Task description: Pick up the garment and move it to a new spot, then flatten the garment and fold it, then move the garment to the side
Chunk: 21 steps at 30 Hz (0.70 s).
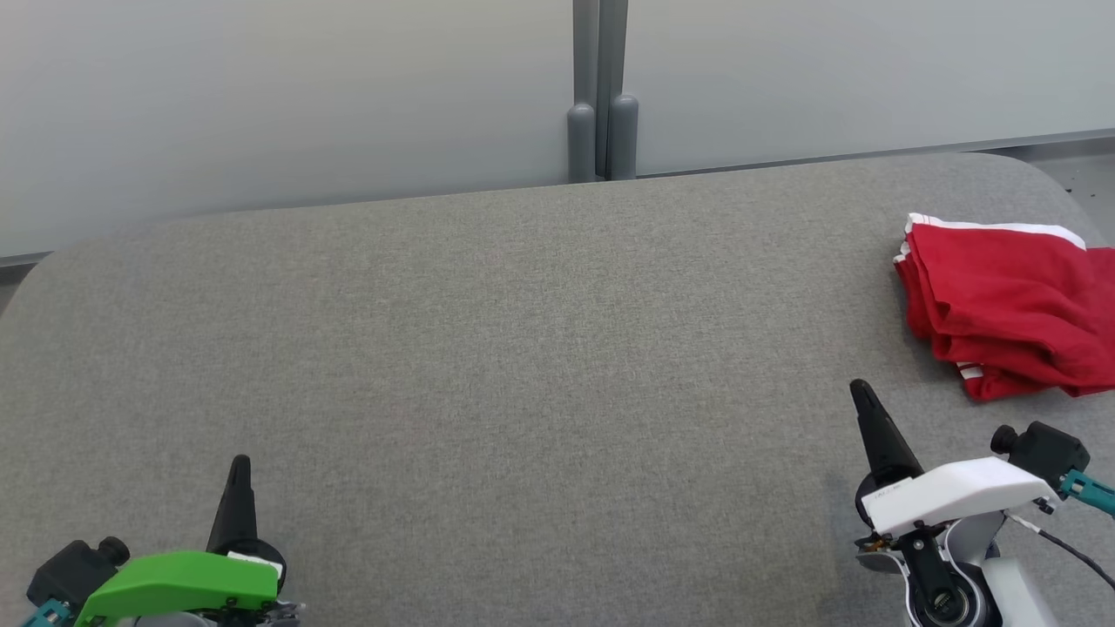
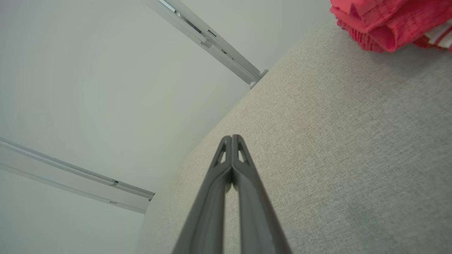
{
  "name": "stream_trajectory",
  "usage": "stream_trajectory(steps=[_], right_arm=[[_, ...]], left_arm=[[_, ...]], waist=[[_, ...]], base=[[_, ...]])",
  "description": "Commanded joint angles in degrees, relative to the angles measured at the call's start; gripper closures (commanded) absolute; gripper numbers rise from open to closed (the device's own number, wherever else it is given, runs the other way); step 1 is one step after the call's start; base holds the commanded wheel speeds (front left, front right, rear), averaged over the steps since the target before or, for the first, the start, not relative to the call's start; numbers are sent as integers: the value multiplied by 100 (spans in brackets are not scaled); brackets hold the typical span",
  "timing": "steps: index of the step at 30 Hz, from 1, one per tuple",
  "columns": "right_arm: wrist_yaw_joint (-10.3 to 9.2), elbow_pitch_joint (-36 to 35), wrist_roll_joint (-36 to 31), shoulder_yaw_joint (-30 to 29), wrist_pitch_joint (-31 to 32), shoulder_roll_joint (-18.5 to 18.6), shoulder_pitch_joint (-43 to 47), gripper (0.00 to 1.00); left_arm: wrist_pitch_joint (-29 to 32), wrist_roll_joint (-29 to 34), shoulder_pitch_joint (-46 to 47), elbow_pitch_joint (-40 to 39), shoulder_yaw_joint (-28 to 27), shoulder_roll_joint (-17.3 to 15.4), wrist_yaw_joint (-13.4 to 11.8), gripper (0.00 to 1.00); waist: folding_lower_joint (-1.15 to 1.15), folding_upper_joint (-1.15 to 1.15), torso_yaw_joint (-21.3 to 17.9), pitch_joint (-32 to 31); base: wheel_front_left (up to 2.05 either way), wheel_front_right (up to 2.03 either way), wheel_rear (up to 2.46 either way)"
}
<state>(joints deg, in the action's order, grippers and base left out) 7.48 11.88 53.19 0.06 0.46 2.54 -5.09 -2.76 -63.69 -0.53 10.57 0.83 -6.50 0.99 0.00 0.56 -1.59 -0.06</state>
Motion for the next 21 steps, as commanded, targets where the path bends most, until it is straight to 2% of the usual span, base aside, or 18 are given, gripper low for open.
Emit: stream_trajectory(steps=[1,21], right_arm=[[4,-33,166,-27,22,29,-152,100],[3,77,1496,-89,147,36,-183,100]], left_arm=[[33,-117,157,-48,-67,-13,42,100],[387,-1130,258,1,-415,84,269,100]], waist=[[0,-22,2,0],[0,-32,46,3]], base=[[0,0,0],[0,0,0]])
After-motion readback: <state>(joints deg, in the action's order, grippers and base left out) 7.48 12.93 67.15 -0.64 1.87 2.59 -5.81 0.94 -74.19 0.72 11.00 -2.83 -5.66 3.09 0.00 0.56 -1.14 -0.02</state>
